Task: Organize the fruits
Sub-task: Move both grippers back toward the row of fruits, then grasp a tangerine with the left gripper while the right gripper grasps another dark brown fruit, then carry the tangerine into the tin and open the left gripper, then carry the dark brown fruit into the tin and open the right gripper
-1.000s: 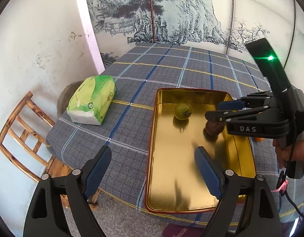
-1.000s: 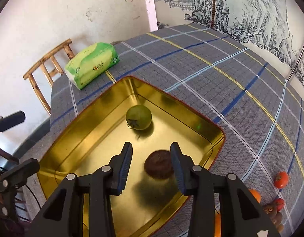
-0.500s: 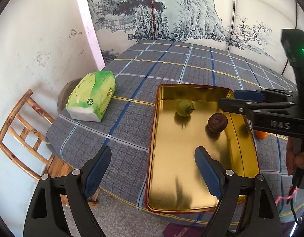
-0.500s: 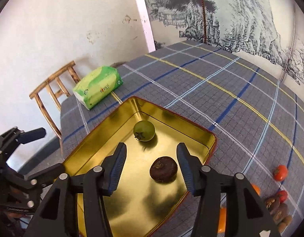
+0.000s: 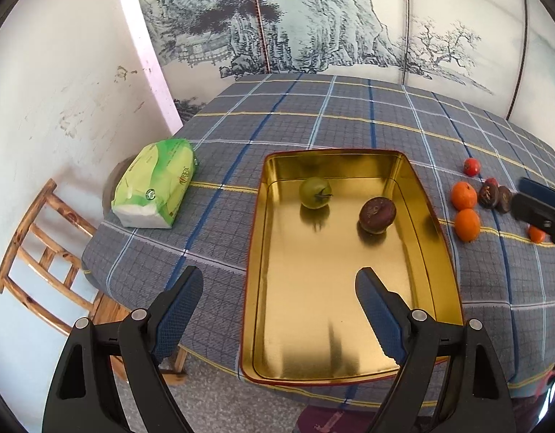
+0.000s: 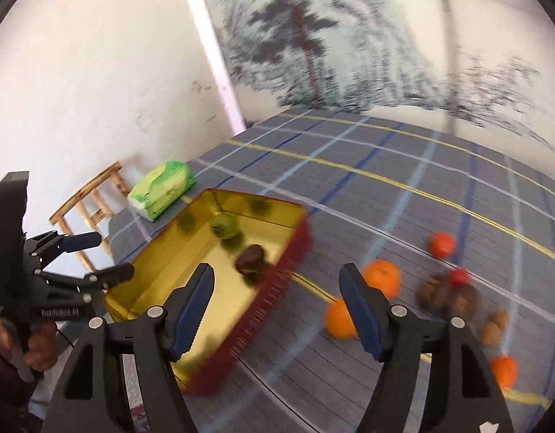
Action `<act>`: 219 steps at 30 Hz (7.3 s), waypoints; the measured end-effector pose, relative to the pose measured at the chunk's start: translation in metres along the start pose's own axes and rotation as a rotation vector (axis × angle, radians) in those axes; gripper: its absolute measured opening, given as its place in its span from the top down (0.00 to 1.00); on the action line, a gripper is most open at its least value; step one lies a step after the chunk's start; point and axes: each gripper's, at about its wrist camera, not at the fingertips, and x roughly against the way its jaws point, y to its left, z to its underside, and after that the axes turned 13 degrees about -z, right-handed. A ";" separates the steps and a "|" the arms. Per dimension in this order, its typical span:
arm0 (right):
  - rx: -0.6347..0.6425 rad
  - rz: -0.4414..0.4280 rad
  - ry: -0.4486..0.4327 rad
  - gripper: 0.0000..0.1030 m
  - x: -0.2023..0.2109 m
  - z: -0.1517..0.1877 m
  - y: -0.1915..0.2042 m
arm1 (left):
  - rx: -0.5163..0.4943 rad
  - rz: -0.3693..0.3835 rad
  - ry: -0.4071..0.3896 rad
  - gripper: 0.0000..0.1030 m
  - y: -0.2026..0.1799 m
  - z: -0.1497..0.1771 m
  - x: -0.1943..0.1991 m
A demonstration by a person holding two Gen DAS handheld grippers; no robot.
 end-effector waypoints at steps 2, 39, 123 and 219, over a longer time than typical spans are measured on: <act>-0.024 0.051 -0.028 0.32 0.020 0.011 -0.014 | -0.010 0.001 -0.004 0.16 -0.004 0.000 0.002; -0.505 0.515 -0.235 0.08 0.183 0.145 -0.194 | -0.348 0.194 -0.084 0.16 -0.143 -0.022 0.050; 0.002 0.067 0.051 0.66 0.101 0.058 -0.058 | -0.202 0.433 0.056 0.64 -0.117 -0.023 0.046; 0.040 -0.042 0.059 0.66 0.084 0.049 0.039 | 0.226 0.145 -0.021 0.23 -0.010 -0.001 0.012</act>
